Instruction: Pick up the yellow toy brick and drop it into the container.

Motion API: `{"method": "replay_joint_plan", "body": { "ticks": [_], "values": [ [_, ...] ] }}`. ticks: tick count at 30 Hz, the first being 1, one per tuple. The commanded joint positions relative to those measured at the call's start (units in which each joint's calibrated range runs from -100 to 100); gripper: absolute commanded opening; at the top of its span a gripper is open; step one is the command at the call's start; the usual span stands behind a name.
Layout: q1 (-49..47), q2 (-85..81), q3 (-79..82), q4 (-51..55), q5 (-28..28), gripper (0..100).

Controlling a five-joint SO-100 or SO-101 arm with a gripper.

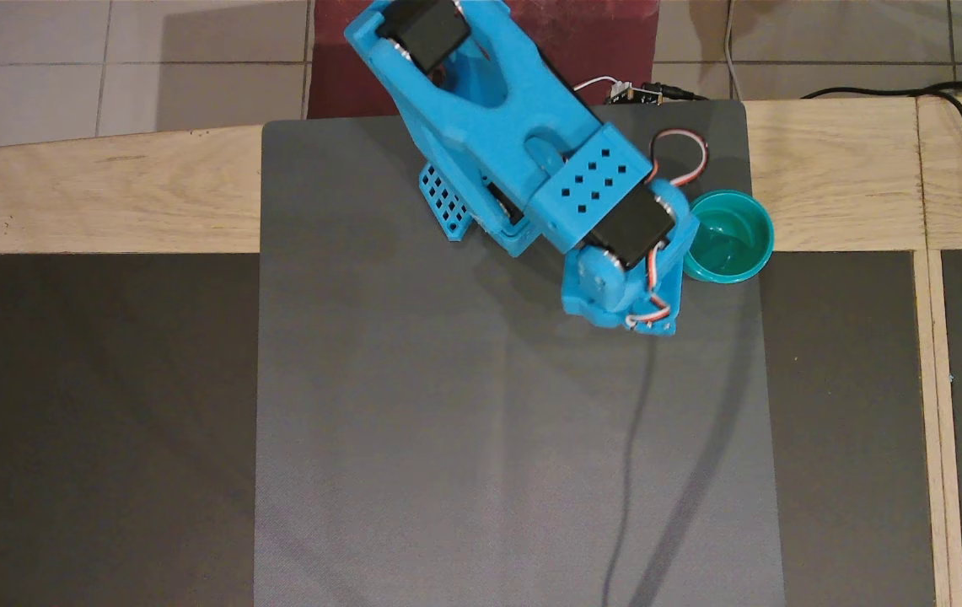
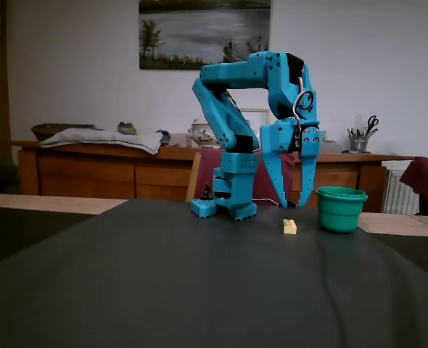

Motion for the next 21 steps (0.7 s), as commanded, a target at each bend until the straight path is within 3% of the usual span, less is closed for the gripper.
{"method": "replay_joint_plan", "body": {
  "ticks": [1, 8, 13, 21],
  "values": [
    [-3.6, 1.2, 0.3, 2.4, 0.0, 8],
    [-4.7, 8.0, 0.3, 0.8, -1.9, 9],
    [-4.7, 18.8, 0.2, -7.6, -5.4, 9],
    [-4.2, 25.1, 0.1, -9.9, -5.6, 9]
  ]
}}
